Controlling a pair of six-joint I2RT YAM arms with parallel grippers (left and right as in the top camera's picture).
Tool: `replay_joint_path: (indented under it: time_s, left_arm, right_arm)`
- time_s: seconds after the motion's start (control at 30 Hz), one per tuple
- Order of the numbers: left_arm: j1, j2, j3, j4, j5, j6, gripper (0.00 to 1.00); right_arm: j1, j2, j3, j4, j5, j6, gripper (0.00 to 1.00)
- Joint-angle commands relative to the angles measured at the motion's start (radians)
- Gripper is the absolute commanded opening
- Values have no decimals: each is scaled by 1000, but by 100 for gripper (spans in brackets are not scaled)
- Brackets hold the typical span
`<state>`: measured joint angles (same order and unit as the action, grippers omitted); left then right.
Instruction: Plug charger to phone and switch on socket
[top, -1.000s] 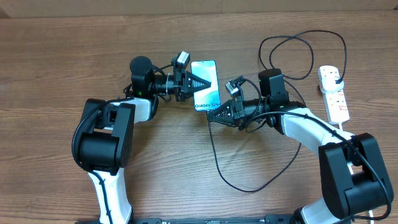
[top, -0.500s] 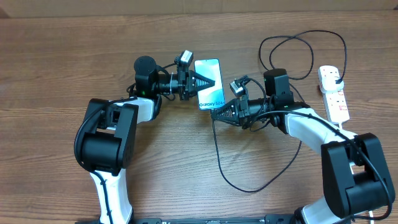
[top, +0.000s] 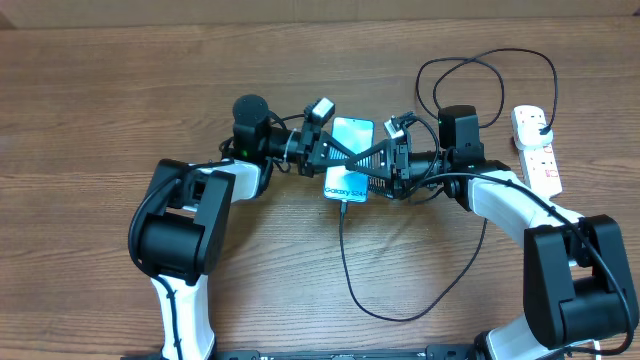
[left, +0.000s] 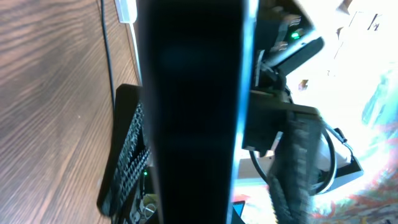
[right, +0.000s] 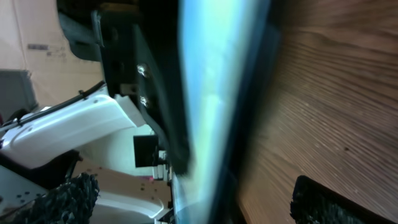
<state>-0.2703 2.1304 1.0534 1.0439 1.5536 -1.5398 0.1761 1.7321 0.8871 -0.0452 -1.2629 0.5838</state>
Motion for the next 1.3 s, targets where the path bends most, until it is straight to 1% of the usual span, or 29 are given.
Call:
replay_joint_path:
  time_s: [0.0, 0.1, 0.13, 0.2, 0.27, 0.43, 0.6, 0.67, 0.73, 0.77, 0.83, 0.87, 0.9, 0.93, 1.0, 1.03, 1.1, 1.2, 1.27]
  left_arm:
    - [26, -4, -2, 7, 26, 61, 4]
    - [35, -4, -2, -5, 7, 85, 4]
    - [37, -4, -2, -34, -9, 100, 4]
    - [36, -4, -2, -99, -33, 127, 4]
    - [36, -4, -2, -176, -62, 181, 4]
    - [32, -4, -2, -352, -172, 296, 4]
    - [9, -4, 20, -365, -199, 326, 4]
    - [-5, -4, 40, -405, -221, 362, 4]
    - [-18, -4, 69, -514, -264, 443, 4]
    - [-23, -4, 98, -637, -304, 531, 4]
    - [-28, -4, 146, -831, -364, 682, 4]
    - [-34, -4, 196, -1002, -412, 809, 4]
    - [-38, -4, 225, -1096, -449, 876, 4]
    - [-43, -4, 272, -1235, -522, 964, 4]
    - [-56, -4, 355, -1450, -673, 1098, 4]
    - [-61, -4, 389, -1526, -735, 1141, 4]
    - [-66, -4, 436, -1606, -801, 1195, 4]
    - [-66, -4, 446, -1609, -816, 1220, 4]
    - [-65, -4, 446, -1612, -895, 1235, 4]
  right_arm:
    - [-14, -51, 16, -97, 119, -105, 100]
    - [-25, -97, 18, -241, 247, -185, 100]
    - [-27, -123, 18, -296, 295, -212, 100]
    - [-28, -165, 18, -361, 357, -251, 100]
    - [-28, -201, 18, -404, 406, -271, 100]
    - [-28, -283, 18, -483, 490, -302, 100]
    - [-28, -306, 18, -521, 530, -306, 100]
    - [-28, -306, 18, -527, 529, -305, 100]
    - [-28, -307, 18, -542, 529, -306, 100]
    - [-28, -307, 18, -554, 529, -309, 100]
    - [-28, -307, 19, -576, 533, -332, 100]
    - [-28, -307, 23, -593, 540, -341, 100]
    - [-28, -307, 27, -599, 541, -356, 100]
    - [-28, -308, 31, -608, 546, -358, 100]
    - [-28, -309, 36, -612, 548, -358, 100]
    - [-28, -309, 39, -612, 548, -358, 100]
    - [-28, -310, 43, -612, 548, -358, 100]
    - [-28, -310, 45, -612, 548, -358, 100]
    - [-28, -311, 45, -616, 548, -358, 100]
